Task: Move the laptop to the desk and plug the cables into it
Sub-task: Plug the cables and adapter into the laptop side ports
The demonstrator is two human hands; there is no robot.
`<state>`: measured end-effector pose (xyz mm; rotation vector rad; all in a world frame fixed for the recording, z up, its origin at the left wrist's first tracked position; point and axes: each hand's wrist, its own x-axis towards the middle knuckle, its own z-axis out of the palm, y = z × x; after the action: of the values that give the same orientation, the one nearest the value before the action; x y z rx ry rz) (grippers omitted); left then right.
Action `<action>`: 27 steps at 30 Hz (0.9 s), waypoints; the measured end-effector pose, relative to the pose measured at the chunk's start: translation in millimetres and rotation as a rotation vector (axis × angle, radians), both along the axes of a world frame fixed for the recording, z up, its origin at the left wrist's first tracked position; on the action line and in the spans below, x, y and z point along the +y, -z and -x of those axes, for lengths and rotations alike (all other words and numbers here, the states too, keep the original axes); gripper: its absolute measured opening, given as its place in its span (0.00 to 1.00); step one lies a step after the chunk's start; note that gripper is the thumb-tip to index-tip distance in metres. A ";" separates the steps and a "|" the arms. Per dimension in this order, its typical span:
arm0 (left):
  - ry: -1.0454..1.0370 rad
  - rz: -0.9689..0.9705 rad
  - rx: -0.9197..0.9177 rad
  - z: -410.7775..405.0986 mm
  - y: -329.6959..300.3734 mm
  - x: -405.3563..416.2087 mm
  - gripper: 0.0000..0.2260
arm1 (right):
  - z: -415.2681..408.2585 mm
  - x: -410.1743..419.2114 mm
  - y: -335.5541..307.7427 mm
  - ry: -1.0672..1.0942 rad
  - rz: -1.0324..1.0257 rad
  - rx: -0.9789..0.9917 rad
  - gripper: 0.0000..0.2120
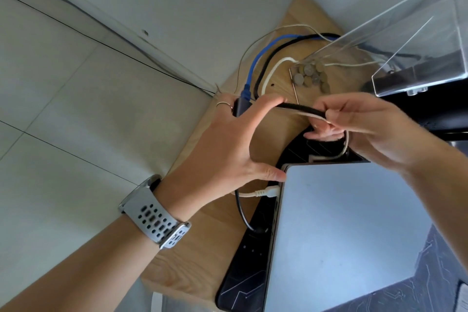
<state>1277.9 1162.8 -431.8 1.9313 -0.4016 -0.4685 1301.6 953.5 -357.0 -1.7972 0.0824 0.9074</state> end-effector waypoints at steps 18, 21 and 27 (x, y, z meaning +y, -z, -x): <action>-0.421 0.425 0.475 -30.6 0.2 41.0 0.15 | -9.1 26.3 10.8 -0.383 0.583 -0.089 0.11; -0.461 0.681 0.699 -39.9 -9.2 50.6 0.13 | -11.3 39.2 15.9 -0.434 0.631 -0.061 0.10; -0.412 0.852 0.854 -44.0 -19.7 54.9 0.11 | -13.9 55.7 23.2 -0.593 0.747 0.026 0.12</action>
<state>1321.9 1217.7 -412.1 0.8291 0.3222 -0.6556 1315.5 1009.2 -380.2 -2.5719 -0.1209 1.4460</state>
